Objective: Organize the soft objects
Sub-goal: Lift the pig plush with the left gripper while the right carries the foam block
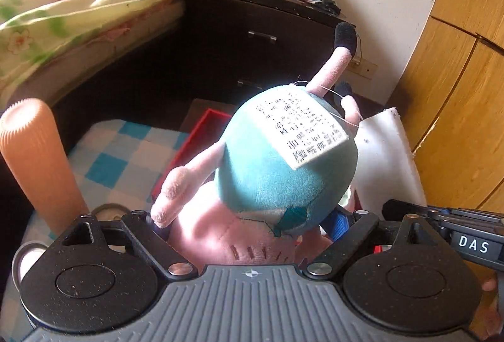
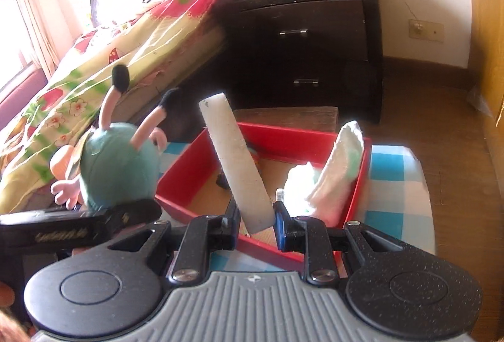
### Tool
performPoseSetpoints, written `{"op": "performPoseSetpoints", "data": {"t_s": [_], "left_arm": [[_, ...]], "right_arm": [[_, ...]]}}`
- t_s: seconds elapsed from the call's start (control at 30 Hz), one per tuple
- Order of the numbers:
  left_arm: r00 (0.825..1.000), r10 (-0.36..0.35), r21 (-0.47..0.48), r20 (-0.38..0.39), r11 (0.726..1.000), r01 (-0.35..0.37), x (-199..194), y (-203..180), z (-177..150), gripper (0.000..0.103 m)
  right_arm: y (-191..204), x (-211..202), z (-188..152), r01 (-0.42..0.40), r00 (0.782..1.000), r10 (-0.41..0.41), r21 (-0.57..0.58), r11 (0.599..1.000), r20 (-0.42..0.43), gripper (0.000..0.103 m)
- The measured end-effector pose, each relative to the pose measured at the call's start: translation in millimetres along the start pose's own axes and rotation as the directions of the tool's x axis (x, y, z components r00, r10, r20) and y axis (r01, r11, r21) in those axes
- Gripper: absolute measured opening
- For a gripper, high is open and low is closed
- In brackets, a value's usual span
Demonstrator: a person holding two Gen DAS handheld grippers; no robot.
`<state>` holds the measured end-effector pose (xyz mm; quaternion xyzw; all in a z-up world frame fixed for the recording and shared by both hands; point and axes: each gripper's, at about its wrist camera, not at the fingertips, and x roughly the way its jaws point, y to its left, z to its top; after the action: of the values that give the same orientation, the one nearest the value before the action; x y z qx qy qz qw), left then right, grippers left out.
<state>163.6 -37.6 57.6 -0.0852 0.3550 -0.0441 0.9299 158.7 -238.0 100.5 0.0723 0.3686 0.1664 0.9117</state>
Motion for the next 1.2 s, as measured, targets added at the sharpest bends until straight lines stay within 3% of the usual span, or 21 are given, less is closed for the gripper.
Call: {"op": "performPoseSetpoints", "data": {"t_s": [0.3, 0.7, 0.83, 1.03, 1.2], "left_arm": [[0.999, 0.045, 0.014, 0.01, 0.999, -0.045, 6.7, -8.6, 8.6, 0.087], [0.995, -0.001, -0.013, 0.096, 1.0, 0.002, -43.8, -16.1, 15.0, 0.087], [0.989, 0.024, -0.039, 0.145, 0.999, -0.018, -58.0, -13.4, 22.1, 0.087], [0.98, 0.025, -0.037, 0.199, 0.999, -0.018, -60.5, -18.9, 42.8, 0.088], [0.984, 0.008, -0.077, 0.178, 0.997, 0.006, -33.0, -20.1, 62.8, 0.088]], "right_arm": [[11.5, -5.7, 2.2, 0.045, 0.998, -0.043, -0.039, 0.998, 0.035, 0.002], [39.8, -64.5, -9.0, 0.123, 0.982, -0.112, -0.066, 0.99, 0.15, 0.002], [54.5, -92.0, -13.0, 0.162, 0.957, -0.138, -0.074, 0.984, 0.255, 0.002], [68.8, -105.3, 11.8, 0.219, 0.908, -0.169, -0.089, 0.972, 0.384, 0.002], [60.5, -77.3, 32.2, 0.213, 0.909, -0.177, -0.055, 0.976, 0.378, 0.002]]}}
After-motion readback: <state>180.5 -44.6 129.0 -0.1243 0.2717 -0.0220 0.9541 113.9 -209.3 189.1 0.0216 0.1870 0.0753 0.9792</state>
